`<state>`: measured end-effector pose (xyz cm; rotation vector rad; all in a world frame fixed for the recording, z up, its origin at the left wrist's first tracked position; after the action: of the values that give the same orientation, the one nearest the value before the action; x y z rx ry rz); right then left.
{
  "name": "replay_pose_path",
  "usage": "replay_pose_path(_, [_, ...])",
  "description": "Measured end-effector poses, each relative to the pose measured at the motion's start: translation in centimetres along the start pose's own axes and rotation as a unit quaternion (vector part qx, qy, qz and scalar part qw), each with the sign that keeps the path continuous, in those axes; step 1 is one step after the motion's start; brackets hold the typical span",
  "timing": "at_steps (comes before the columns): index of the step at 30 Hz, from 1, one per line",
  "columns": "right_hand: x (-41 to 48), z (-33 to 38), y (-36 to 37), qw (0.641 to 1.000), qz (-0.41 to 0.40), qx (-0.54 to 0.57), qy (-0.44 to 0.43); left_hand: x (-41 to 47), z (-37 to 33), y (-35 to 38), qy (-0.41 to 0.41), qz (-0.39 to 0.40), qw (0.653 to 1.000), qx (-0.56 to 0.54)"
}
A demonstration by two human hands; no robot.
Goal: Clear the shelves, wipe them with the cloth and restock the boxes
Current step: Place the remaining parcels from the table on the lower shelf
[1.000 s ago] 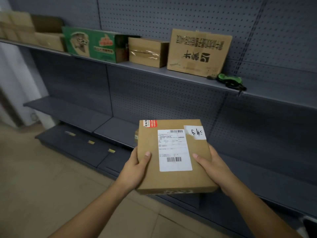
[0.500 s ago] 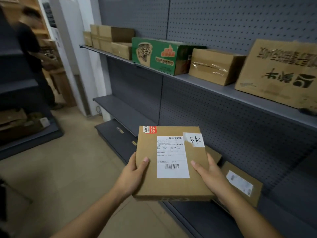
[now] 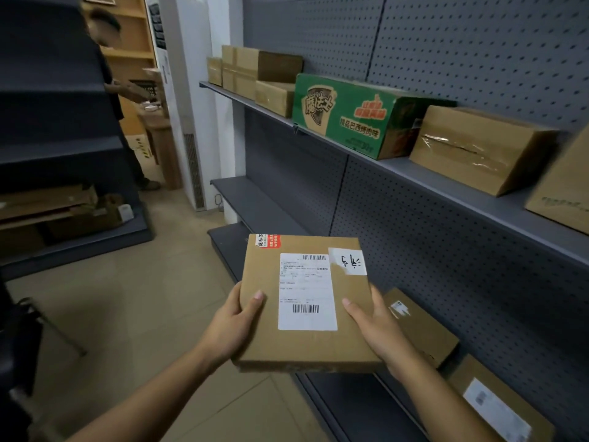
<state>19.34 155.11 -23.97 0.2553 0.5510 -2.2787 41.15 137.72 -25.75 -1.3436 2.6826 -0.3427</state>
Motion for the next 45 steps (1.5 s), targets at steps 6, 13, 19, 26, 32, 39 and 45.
replay_pose_path(6, [5.0,2.1,3.0,1.0,-0.011,-0.002,0.008,6.1,1.3,-2.2,-0.002,0.02,1.0,-0.01])
replay_pose_path(13, [10.6,5.0,6.2,0.998,-0.048,-0.013,0.036,14.0,2.6,-4.6,0.005,0.06,0.998,-0.018])
replay_pose_path(19, [14.6,5.9,8.0,0.996,-0.072,-0.007,0.058,19.8,3.8,-5.6,0.0,0.085,0.996,0.001])
replay_pose_path(26, [20.0,5.0,8.2,0.992,-0.09,0.011,0.089,26.1,5.2,-3.9,-0.013,0.121,0.992,0.02])
replay_pose_path(32, [25.7,2.5,7.4,0.989,-0.093,0.009,0.114,32.0,8.0,-0.6,-0.026,0.152,0.987,0.034])
replay_pose_path(39, [33.0,-0.9,6.0,0.983,-0.099,0.012,0.154,38.8,11.3,3.9,-0.051,0.182,0.981,0.044])
replay_pose_path(45, [36.4,-3.6,6.0,0.974,-0.117,0.024,0.192,43.3,13.7,6.7,-0.065,0.216,0.971,0.079])
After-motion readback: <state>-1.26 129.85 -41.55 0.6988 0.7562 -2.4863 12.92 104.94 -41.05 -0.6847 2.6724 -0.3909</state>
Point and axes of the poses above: each hand's wrist, its own x-axis towards the middle knuckle, its own y-axis out of the palm, z = x × y, the point moved 6 cm from there along x, towards the middle knuckle, and after that the axes turned 10 degrees about y, right-handed, at the moved point
